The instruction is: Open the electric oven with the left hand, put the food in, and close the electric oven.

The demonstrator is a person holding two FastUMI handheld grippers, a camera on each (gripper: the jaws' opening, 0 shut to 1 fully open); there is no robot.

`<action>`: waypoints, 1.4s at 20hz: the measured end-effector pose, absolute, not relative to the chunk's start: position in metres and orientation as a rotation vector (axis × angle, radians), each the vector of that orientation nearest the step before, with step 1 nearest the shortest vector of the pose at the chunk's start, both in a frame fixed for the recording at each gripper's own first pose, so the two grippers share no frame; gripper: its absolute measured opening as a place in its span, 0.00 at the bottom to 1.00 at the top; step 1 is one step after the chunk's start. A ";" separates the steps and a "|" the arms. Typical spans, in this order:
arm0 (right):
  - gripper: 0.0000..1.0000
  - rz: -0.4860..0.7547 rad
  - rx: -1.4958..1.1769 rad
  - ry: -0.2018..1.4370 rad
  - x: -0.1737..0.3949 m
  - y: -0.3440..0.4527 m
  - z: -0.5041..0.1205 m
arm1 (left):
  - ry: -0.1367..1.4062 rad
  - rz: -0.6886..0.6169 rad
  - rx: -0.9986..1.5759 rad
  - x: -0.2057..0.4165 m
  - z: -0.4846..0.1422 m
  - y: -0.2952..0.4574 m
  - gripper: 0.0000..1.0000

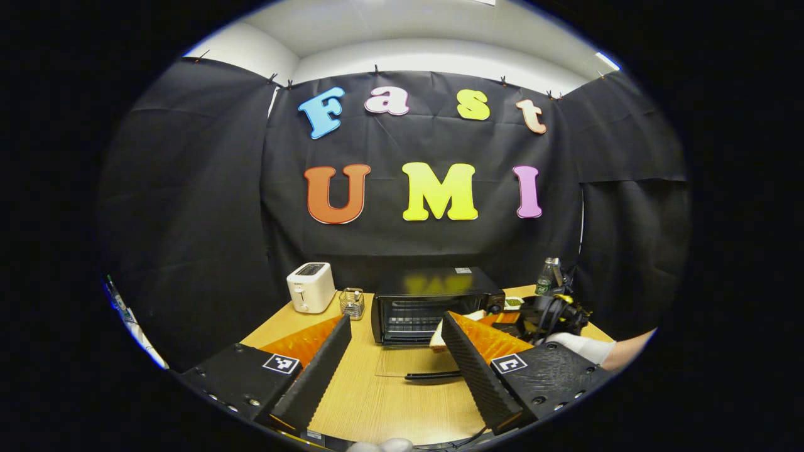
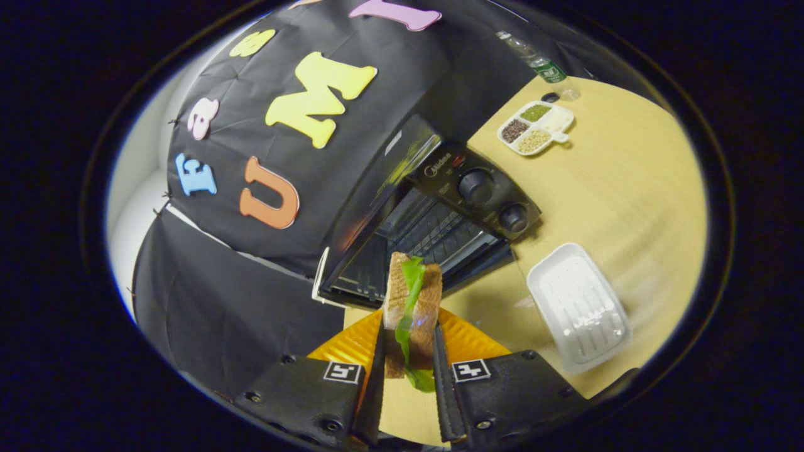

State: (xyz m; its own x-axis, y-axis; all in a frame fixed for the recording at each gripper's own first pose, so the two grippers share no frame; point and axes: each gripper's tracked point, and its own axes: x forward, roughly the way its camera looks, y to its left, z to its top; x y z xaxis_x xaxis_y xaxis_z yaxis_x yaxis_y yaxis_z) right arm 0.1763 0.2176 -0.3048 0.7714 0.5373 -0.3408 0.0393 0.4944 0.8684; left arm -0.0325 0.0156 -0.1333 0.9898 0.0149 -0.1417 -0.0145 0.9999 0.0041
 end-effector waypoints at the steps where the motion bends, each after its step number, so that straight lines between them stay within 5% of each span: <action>1: 0.34 0.317 1.054 0.633 0.186 0.231 -0.309 | 0.146 0.010 0.002 -0.032 -0.135 0.016 0.95; 11: 0.34 0.154 1.257 0.421 0.281 0.267 -0.320 | 0.192 -0.019 0.011 -0.033 -0.150 0.025 0.95; 21: 0.41 0.048 1.003 0.441 0.309 0.274 -0.351 | 0.209 -0.026 -0.008 -0.031 -0.159 0.028 0.95; 23: 0.51 0.035 0.900 0.464 0.305 0.269 -0.356 | 0.214 -0.028 -0.018 -0.031 -0.161 0.027 0.95; 24: 0.66 0.037 0.861 0.462 0.306 0.265 -0.355 | 0.215 -0.030 -0.024 -0.030 -0.161 0.026 0.95; 25: 0.67 0.024 0.810 0.477 0.306 0.261 -0.360 | 0.211 -0.030 -0.024 -0.030 -0.159 0.024 0.95; 26: 1.00 0.025 0.762 0.479 0.303 0.257 -0.360 | 0.206 -0.031 -0.021 -0.031 -0.158 0.025 0.95; 28: 1.00 0.010 0.677 0.479 0.303 0.247 -0.359 | 0.200 -0.033 -0.017 -0.029 -0.156 0.024 0.95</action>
